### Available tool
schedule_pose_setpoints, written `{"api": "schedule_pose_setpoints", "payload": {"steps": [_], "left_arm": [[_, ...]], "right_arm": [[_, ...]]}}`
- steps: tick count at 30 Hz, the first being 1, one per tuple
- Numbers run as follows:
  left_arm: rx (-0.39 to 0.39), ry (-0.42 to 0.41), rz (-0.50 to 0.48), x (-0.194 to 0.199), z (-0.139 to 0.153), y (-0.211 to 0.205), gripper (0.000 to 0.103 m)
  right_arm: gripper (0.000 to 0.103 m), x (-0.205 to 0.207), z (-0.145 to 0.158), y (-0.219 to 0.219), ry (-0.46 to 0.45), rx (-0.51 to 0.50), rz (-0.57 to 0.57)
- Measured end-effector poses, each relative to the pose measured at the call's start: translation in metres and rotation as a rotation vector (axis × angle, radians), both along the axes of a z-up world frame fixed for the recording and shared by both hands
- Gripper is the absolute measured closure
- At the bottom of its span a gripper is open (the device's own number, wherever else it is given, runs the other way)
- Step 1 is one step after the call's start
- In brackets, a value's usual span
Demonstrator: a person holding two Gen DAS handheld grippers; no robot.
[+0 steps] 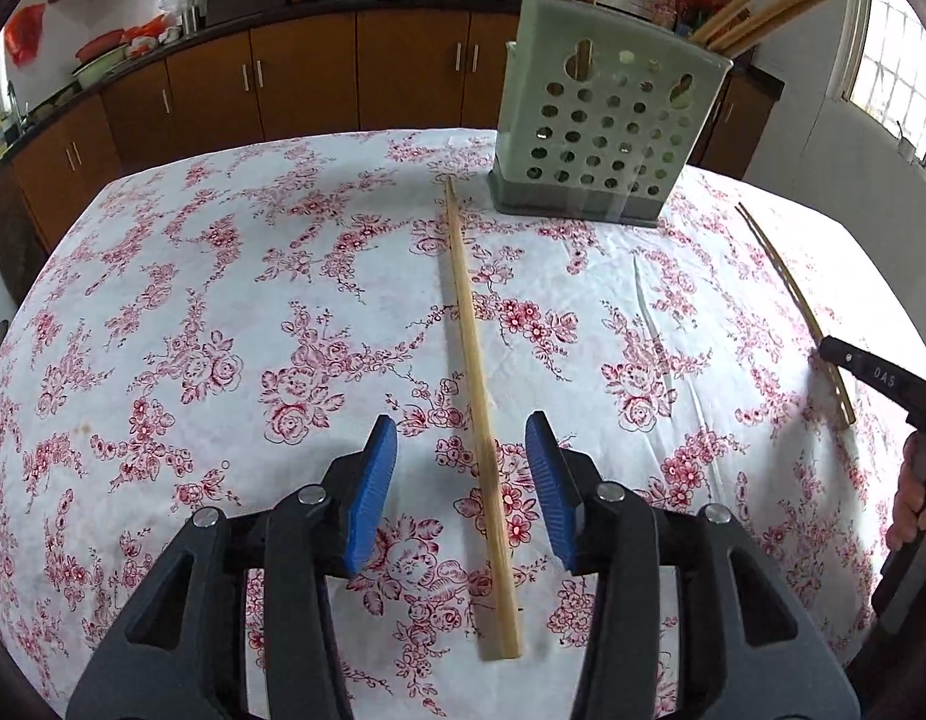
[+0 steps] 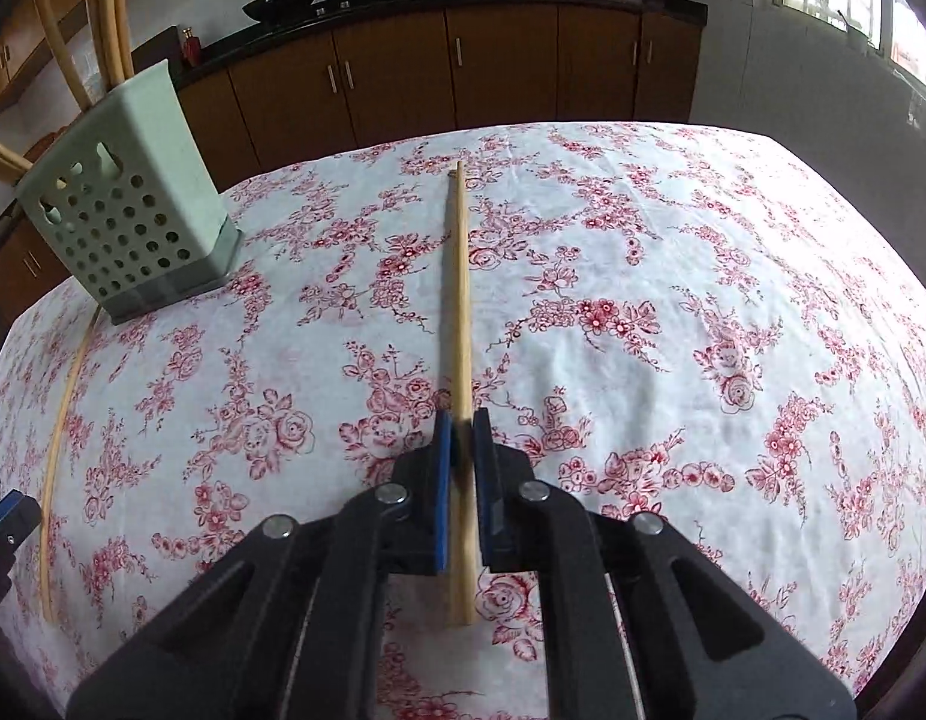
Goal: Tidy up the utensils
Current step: 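Grasp the last chopstick with the left gripper while the right gripper grasps one, then lift the left gripper's chopstick off the table while the right gripper lifts its own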
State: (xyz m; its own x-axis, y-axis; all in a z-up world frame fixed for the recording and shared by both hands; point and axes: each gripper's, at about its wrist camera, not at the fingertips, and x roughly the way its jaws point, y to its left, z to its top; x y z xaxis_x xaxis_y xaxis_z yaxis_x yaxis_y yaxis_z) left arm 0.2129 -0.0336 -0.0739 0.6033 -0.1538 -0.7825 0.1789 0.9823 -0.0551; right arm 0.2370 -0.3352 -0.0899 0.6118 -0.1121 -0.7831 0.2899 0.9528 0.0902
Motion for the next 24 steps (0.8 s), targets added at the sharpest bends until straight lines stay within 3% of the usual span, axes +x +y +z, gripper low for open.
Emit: {"api": "schedule_pose_setpoints", "payload": {"steps": [2, 4, 5, 13, 24], "left_arm": [[0.036, -0.004, 0.006, 0.001, -0.006, -0.004, 0.063], [0.086, -0.027, 0.022, 0.002, -0.007, -0.006, 0.09], [0.083, -0.027, 0.03, 0.003, -0.006, -0.004, 0.094], [0.03, -0.004, 0.178, 0.039, -0.003, 0.053, 0.096], [0.043, -0.023, 0.166, 0.05, -0.004, 0.065, 0.092]], "right_arm": [[0.095, -0.001, 0.0, 0.001, -0.002, -0.002, 0.007], [0.095, 0.0, 0.0, 0.004, -0.003, 0.001, 0.025], [0.095, 0.0, 0.0, 0.007, -0.004, 0.001, 0.035], [0.095, 0.014, -0.002, 0.042, -0.02, -0.037, 0.163], [0.093, 0.013, -0.003, 0.04, -0.02, -0.049, 0.155]]}}
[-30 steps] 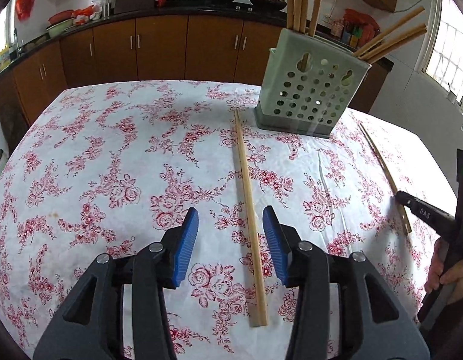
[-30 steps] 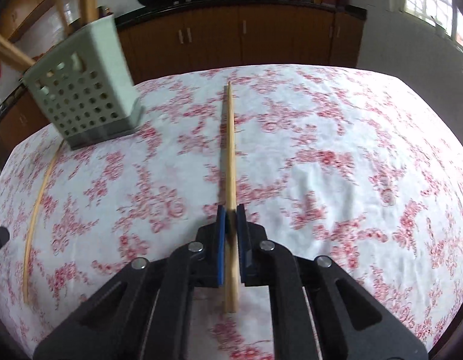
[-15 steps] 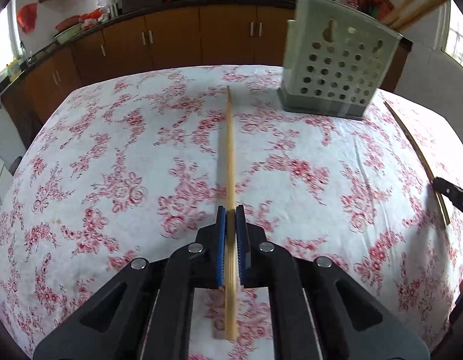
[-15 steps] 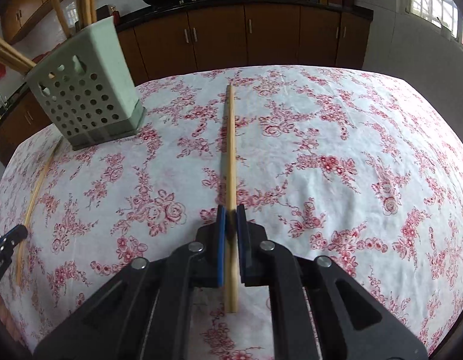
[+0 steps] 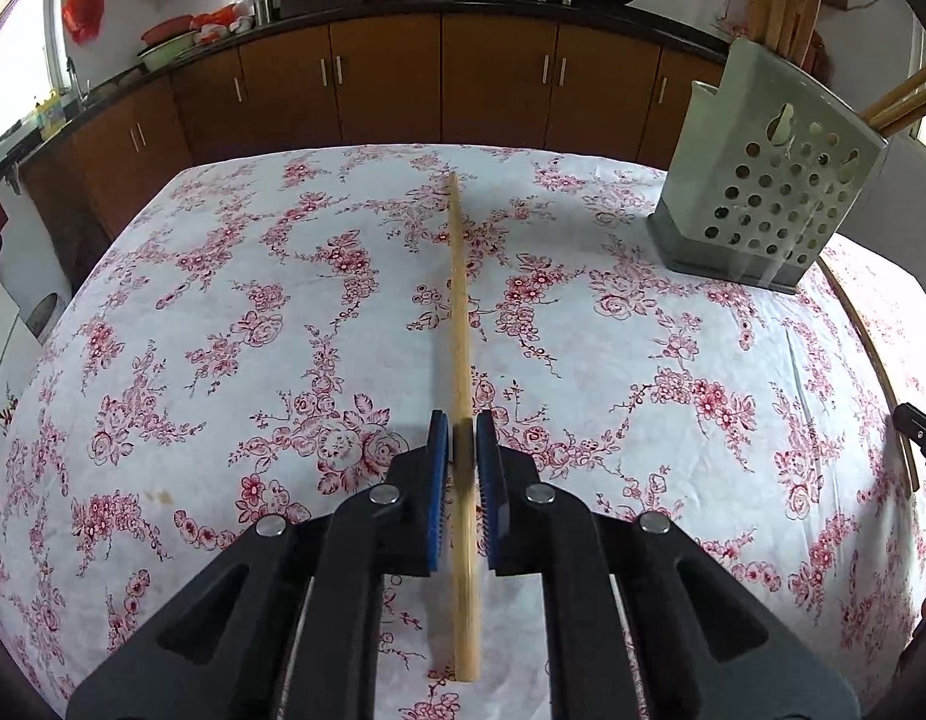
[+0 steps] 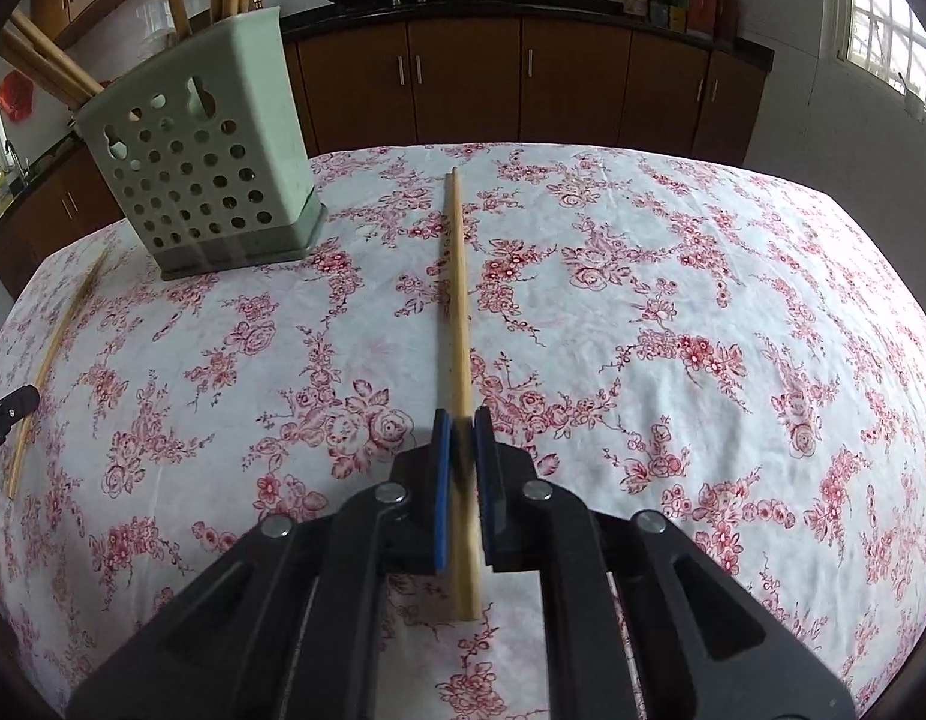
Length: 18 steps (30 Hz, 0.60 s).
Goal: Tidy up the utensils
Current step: 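Lift the left gripper's chopstick off the table while the right gripper lifts its own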
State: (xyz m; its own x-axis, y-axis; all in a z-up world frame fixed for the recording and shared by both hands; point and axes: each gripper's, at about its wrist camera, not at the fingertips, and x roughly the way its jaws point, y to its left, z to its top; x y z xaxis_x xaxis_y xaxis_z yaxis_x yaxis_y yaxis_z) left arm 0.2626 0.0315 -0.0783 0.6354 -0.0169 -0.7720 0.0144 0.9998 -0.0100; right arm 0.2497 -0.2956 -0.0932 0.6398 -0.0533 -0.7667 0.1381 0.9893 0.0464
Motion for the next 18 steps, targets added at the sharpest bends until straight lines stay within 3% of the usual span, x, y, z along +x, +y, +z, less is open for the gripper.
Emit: {"api": "schedule_pose_setpoints", "payload": {"steps": [18], "left_arm": [[0.001, 0.0, 0.002, -0.0007, -0.0005, -0.001, 0.091]], "right_arm": [[0.093, 0.0003, -0.0009, 0.0012, 0.0, -0.001, 0.0]]}}
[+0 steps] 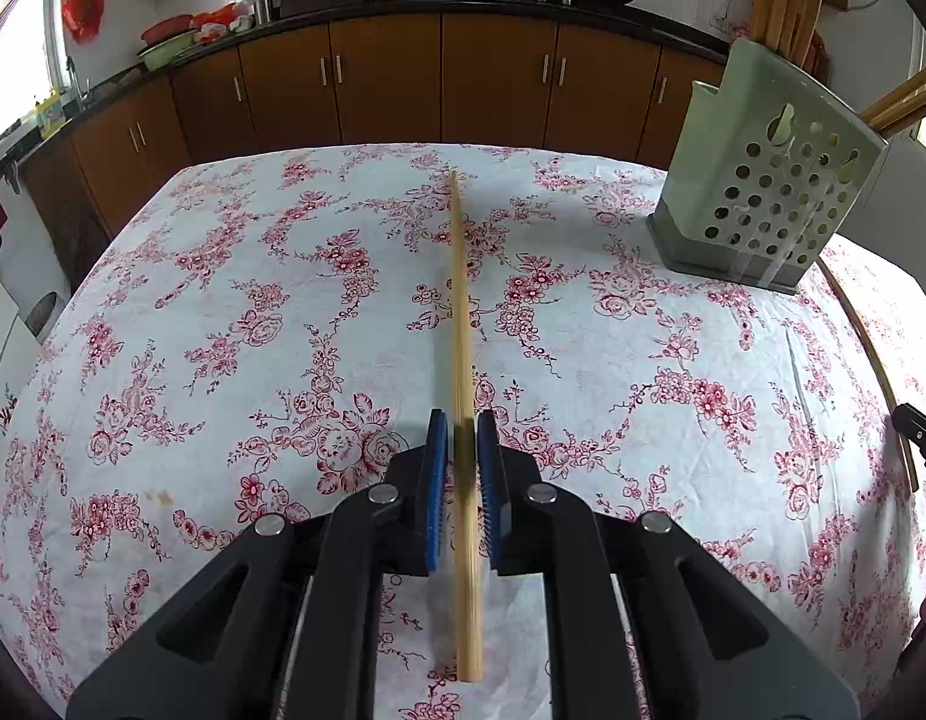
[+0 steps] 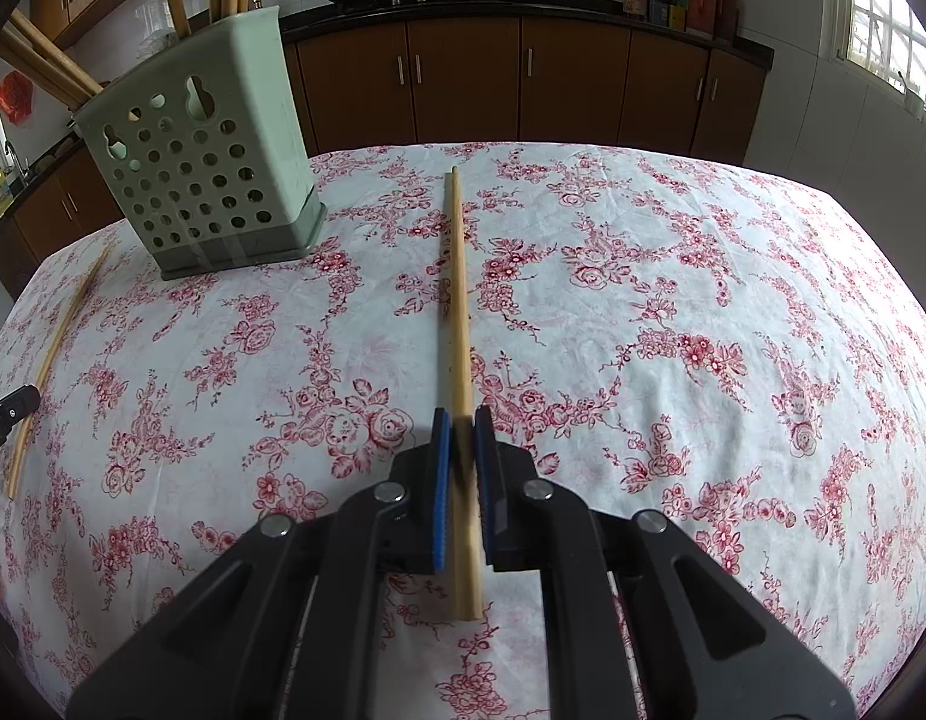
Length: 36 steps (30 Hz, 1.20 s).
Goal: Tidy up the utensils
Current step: 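Lift the left gripper's chopstick off the table while the right gripper lifts its own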
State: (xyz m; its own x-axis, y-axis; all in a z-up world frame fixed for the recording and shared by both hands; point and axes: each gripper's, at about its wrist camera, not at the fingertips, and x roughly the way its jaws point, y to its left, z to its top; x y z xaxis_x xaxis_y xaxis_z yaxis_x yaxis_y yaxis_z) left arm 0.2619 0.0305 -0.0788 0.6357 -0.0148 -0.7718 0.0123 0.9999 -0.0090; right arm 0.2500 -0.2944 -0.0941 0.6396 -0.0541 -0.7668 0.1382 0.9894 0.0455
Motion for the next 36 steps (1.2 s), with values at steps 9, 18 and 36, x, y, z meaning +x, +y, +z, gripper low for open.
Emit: {"api": "schedule_pose_setpoints", "payload": {"steps": [9, 18, 36], "left_arm": [[0.002, 0.0, 0.0, 0.0, 0.0, 0.0, 0.091], [0.021, 0.001, 0.005, -0.004, 0.001, -0.003, 0.09], [0.043, 0.003, 0.039, -0.015, 0.002, -0.005, 0.089]], "right_arm": [[0.093, 0.0, 0.0, 0.0, 0.0, 0.0, 0.0], [0.093, 0.0, 0.0, 0.0, 0.0, -0.001, 0.0], [0.093, -0.008, 0.001, 0.004, 0.0, 0.003, 0.007]]}}
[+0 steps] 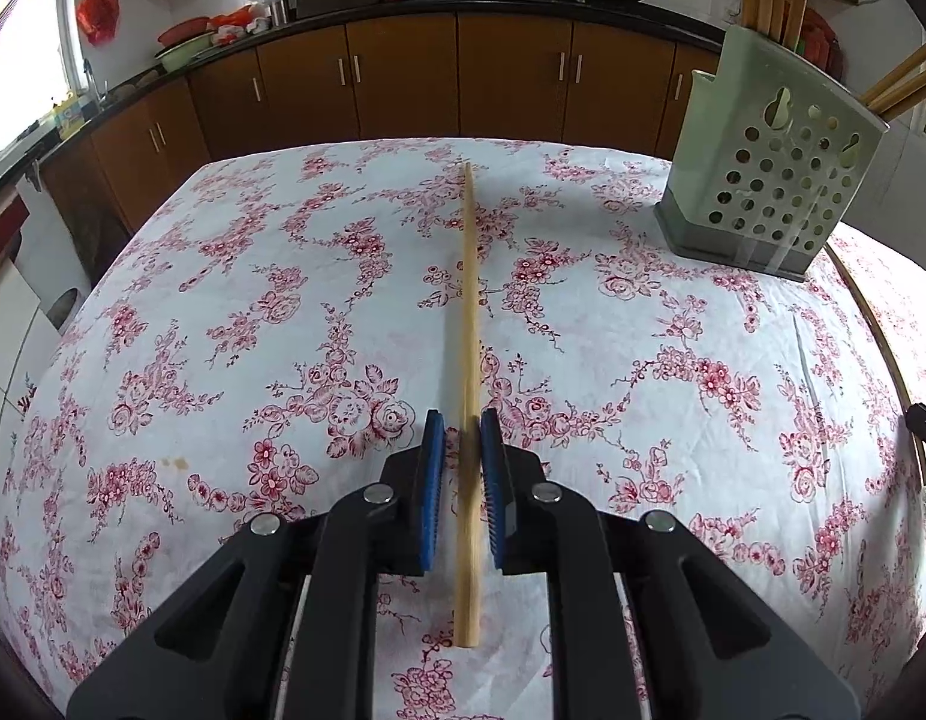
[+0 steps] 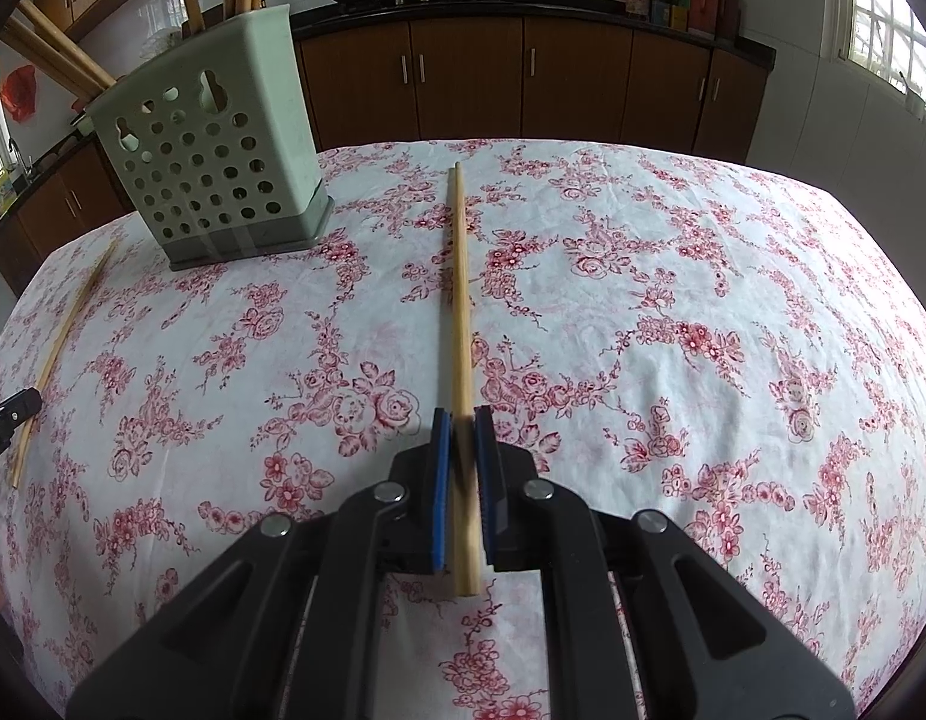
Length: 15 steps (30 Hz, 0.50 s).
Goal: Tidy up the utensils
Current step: 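Lift the left gripper's chopstick off the table while the right gripper lifts its own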
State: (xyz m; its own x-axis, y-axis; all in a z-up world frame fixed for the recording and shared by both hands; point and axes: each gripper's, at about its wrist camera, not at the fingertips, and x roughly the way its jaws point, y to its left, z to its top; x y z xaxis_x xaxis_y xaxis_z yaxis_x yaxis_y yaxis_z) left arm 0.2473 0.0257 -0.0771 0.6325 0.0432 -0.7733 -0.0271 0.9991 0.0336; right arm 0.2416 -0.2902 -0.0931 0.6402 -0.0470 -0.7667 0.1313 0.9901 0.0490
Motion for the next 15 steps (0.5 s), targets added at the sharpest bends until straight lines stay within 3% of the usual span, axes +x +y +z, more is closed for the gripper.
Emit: {"api": "schedule_pose_setpoints", "payload": {"steps": [10, 15], "left_arm": [[0.002, 0.001, 0.01, -0.004, 0.0, -0.001, 0.089], [0.0, 0.002, -0.006, -0.013, 0.0, -0.001, 0.095]], "right_arm": [[0.093, -0.002, 0.0, 0.0, 0.0, -0.001, -0.001], [0.095, -0.008, 0.001, -0.001, -0.002, 0.008, 0.004]]}}
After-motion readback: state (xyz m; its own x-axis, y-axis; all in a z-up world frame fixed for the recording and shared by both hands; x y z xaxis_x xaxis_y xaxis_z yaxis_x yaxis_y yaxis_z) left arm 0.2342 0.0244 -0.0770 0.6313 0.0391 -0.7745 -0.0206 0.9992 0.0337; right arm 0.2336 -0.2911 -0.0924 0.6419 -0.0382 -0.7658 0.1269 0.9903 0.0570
